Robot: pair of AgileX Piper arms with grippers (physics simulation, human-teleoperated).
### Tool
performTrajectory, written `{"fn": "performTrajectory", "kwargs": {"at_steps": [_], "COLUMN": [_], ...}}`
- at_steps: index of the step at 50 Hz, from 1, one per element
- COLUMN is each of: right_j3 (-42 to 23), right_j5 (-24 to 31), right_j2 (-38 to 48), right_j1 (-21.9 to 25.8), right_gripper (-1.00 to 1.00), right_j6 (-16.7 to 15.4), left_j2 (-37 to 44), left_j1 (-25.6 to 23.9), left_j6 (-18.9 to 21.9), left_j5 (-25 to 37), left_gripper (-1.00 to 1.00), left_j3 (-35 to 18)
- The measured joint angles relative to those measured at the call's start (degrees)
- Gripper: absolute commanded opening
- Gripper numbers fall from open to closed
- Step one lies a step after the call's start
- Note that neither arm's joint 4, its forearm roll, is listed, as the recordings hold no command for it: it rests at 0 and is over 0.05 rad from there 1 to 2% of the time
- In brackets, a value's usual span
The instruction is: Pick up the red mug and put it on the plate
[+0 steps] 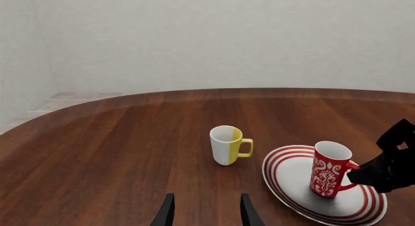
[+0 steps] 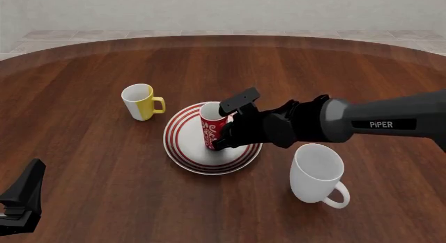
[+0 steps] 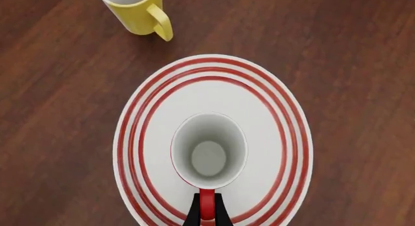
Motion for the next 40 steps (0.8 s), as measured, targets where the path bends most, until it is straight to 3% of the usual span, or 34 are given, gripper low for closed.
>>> {"fn": "performTrajectory", "kwargs": {"at_steps": [8,9,40], "right_j3": [0.01,0.03,0.73], "right_j5": [-0.15,-0.19,0.52], "right_j2": [0.05,0.06,-1.88], "right_j1": [0.00,0.03,0.83], "right_gripper": [-1.00,1.00,1.00], "right_j6": [0.44,0.50,2.85], "left_j2": [0.00,0.00,0.00], "left_j1": [0.00,0.00,0.00], "left_j6": [0.00,0.00,0.00], "left_j5": [0.00,0.00,0.00], "left_gripper": [1.00,1.00,1.00], "left_j3": [0.00,0.00,0.00]}}
